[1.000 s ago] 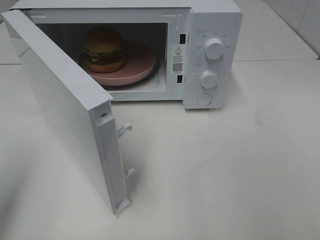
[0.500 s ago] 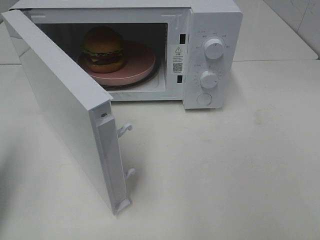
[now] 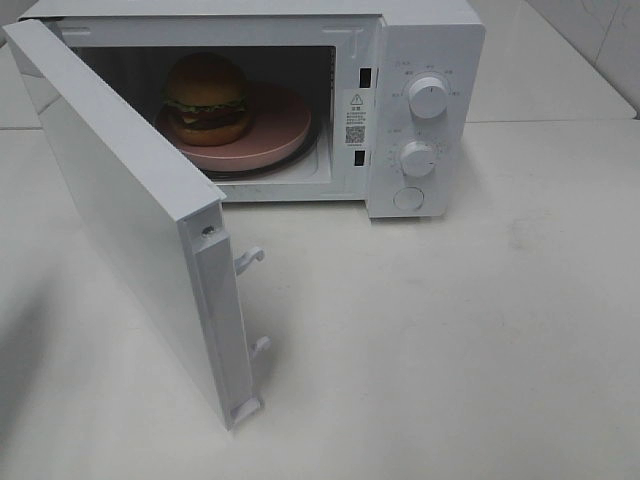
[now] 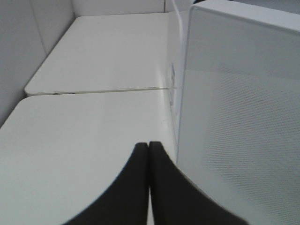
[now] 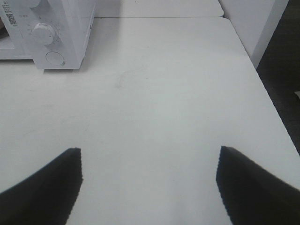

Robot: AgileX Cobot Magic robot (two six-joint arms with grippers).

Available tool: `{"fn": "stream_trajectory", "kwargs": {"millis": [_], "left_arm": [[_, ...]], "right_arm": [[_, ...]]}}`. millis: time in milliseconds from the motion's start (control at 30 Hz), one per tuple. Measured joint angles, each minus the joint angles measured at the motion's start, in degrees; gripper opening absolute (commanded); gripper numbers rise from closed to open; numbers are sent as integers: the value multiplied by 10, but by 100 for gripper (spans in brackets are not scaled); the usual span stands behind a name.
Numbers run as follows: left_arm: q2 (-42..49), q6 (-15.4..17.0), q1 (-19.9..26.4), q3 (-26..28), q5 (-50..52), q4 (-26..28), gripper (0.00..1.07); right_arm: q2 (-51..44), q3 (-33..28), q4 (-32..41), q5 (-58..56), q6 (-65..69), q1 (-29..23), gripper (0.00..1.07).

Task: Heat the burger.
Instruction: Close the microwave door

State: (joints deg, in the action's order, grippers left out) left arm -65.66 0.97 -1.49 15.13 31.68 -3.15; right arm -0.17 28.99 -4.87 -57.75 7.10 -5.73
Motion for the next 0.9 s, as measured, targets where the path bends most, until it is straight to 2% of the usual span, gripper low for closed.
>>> {"fn": "stream_trajectory", "kwargs": {"millis": [33, 67, 100, 133, 233, 367, 400, 467, 533, 700, 900], "left_arm": [[-21, 34, 0, -1, 32, -44, 0], [-32, 50, 0, -1, 50, -66, 0], [-32, 50, 0, -1, 50, -66, 0], [-57, 78, 0, -2, 89, -99, 0], [-92, 95, -15, -2, 139, -125, 0], [-123, 92, -50, 9, 154, -132, 0], [-143, 83, -81, 19, 156, -134, 0], [-149, 77, -96, 25, 158, -134, 0], [-168, 64, -132, 40, 160, -128, 0], [-190, 46, -175, 62, 161, -102, 0], [-210, 44, -209, 92, 164, -74, 0]], "right_arm": [[0, 0, 0, 0, 0, 0, 76], [0, 0, 0, 0, 0, 0, 76], [0, 0, 0, 0, 0, 0, 76], [0, 0, 0, 0, 0, 0, 76], [0, 0, 0, 0, 0, 0, 76], [0, 0, 0, 0, 0, 0, 76], [0, 0, 0, 0, 0, 0, 76], [0, 0, 0, 0, 0, 0, 76], [0, 0, 0, 0, 0, 0, 76], [0, 0, 0, 0, 0, 0, 76], [0, 0, 1, 0, 0, 0, 76]]}}
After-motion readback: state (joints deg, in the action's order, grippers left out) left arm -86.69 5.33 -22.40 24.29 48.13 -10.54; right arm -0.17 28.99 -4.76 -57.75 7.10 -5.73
